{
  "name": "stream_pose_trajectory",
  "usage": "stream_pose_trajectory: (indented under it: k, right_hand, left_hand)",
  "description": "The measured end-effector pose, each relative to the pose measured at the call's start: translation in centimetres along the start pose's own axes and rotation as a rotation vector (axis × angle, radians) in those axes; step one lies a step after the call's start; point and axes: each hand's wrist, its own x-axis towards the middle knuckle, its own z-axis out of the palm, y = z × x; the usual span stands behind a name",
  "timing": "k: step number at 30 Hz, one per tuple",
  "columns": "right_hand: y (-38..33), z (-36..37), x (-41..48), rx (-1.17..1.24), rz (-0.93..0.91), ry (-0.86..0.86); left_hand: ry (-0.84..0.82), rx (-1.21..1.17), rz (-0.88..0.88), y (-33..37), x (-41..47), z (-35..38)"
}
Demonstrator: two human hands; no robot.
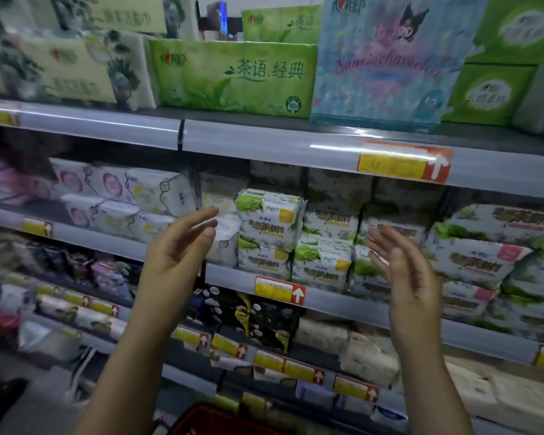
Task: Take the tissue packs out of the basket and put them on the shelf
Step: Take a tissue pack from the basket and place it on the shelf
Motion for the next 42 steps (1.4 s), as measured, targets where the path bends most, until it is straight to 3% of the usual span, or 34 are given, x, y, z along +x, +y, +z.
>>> stream_pose_trajectory:
  k: [7,24,33,42]
  right_hand:
    - [0.8,4.9,-3.1,-0.023,0.116,-0.032]
    - [-1.0,27.2,-12.4,-0.046,0.186,0.010]
    - [-1.3,36.0,-16.7,-0.115,0.230,0.039]
    - [0.7,41.6,-17.0,-0.191,0.282,-0.017]
  left_hand:
    - [-0.020,-0.011,-0.064,-2.1,-0.8,-6.6]
    - [-0.114,-0.008,-0.123,-6.3,0.4,-28.9]
    - [-0.227,-0.016,-0.141,-9.0,1.3,-36.8]
    - [-0.266,-0.034,-0.184,-12.6,3.6,-40.0]
